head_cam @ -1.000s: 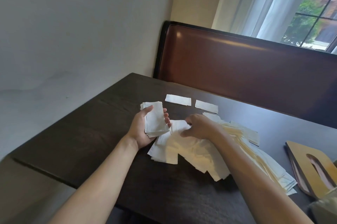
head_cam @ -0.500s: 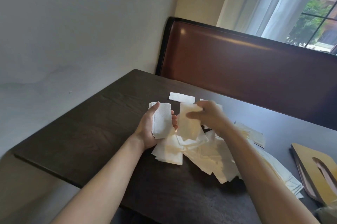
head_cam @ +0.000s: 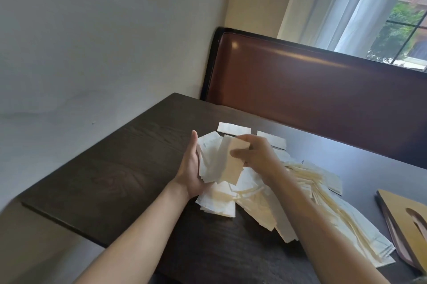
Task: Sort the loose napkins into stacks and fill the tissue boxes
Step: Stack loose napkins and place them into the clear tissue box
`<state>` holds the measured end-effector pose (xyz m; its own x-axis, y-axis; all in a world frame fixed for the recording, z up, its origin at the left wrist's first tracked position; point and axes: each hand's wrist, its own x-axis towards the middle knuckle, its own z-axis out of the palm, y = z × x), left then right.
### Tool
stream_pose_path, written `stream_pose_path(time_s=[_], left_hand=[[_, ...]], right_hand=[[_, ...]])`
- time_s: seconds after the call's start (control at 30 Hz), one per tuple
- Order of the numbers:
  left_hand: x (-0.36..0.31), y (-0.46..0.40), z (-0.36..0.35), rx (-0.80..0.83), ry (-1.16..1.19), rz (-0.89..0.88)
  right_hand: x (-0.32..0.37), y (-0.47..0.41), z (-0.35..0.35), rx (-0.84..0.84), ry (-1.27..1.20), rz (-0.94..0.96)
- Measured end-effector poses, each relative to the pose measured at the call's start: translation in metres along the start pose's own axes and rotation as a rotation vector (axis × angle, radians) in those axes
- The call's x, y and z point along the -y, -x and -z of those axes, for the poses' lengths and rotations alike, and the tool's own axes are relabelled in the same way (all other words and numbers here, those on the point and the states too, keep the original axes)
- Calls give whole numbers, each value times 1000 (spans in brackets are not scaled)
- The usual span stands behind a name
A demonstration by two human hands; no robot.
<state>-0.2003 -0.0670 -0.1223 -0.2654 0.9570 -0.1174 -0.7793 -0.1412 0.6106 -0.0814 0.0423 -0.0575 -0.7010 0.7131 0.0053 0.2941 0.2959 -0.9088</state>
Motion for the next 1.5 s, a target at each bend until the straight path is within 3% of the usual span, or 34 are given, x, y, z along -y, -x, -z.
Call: stream_pose_path(time_s=[0.23, 0.37, 0.5, 0.6, 0.7, 0.87, 1.13, 1.37, 1.5], left_hand=[[5, -3, 0, -72, -125, 108], [6, -5, 0, -116, -141, 65], [4, -6, 0, -173, -95, 76], [3, -9, 3, -224, -100, 64], [5, -7, 1, -137, -106, 102], [3, -4, -2, -35, -132, 181], [3, 0, -6, 44, -193, 206], [1, 0, -5, 76, -114, 274], [5, -1, -5, 98, -63, 251]], right_hand=[[-2, 1, 3, 54, 164, -25], [-6, 2, 0, 107, 219, -9], [0, 2, 9, 18, 454, 135], [18, 5, 20, 71, 372, 255], [39, 6, 26, 268, 256, 245], [37, -6, 4, 403, 675, 291], [23, -6, -8, 356, 777, 250], [35, -8, 8, 227, 768, 397], [34, -16, 6, 278, 789, 386]])
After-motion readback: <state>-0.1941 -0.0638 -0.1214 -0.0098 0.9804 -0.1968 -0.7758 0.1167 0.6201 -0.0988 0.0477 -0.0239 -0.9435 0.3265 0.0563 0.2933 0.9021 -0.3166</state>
